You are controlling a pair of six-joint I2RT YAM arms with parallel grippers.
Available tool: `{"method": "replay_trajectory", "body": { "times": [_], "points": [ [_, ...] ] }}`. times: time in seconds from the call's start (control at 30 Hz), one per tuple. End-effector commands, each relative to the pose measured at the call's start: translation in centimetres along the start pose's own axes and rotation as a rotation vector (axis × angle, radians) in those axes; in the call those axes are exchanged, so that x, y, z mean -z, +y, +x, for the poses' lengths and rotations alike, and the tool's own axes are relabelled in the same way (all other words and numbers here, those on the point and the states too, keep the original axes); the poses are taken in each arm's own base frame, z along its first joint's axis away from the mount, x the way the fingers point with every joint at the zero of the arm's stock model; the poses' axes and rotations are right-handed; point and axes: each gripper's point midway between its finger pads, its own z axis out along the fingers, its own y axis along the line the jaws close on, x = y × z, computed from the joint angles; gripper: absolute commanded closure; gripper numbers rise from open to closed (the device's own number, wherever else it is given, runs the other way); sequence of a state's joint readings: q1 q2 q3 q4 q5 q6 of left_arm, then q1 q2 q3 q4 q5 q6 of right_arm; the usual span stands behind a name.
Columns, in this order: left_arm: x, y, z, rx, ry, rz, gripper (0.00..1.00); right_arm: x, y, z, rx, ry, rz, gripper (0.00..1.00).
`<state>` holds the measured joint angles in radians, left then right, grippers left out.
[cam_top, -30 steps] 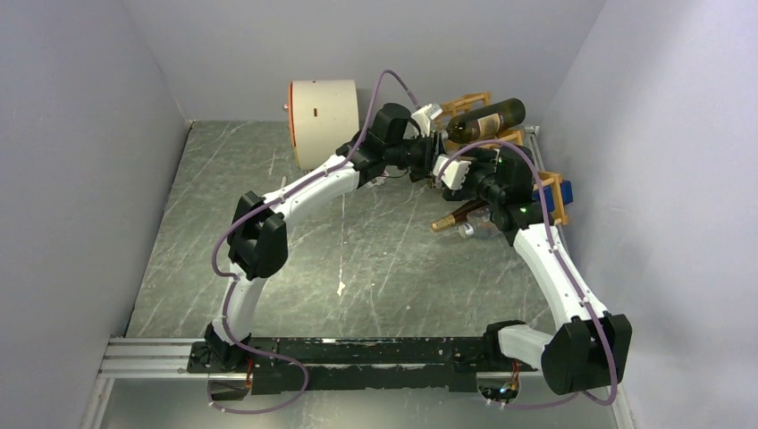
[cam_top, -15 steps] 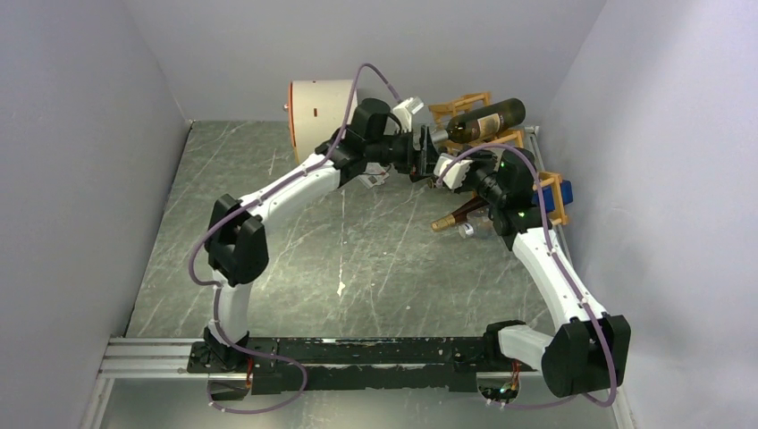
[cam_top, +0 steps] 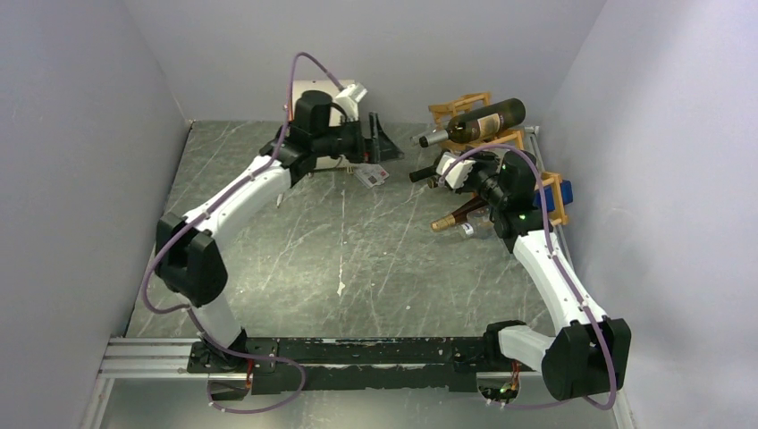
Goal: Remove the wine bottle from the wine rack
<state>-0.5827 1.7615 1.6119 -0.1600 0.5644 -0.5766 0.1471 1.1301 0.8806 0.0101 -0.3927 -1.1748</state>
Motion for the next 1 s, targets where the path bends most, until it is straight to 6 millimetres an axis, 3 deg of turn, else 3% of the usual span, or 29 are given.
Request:
{"method": "replay_trajectory", "body": {
  "times": [0.0, 0.2, 0.4, 0.77, 0.97],
  "points": [
    [4.1, 0.8, -2.0, -0.046, -0.090, -0.070, 0.02, 0.9, -2.4, -1.8, -0.051, -0.038, 0.060, 1.00],
    [7.8, 1.5, -0.9, -0.061, -0.110, -0.124, 0.02, 1.8, -5.6, -2.8, -0.151, -0.055, 0.200, 1.00],
    [10.4, 1.8, 0.5, -0.063, -0.131, -0.174, 0.02, 2.8, -6.7, -3.8, -0.202, -0.112, 0.283, 1.00],
    [11.3, 2.2, 2.2, -0.031, -0.136, -0.182, 0.02, 5.1, -10.7, -5.8, -0.296, -0.214, 0.476, 1.00],
    [11.3, 2.3, 2.5, -0.029, -0.134, -0.183, 0.02, 5.9, -13.0, -5.0, -0.362, -0.166, 0.572, 1.00]
  ]
}}
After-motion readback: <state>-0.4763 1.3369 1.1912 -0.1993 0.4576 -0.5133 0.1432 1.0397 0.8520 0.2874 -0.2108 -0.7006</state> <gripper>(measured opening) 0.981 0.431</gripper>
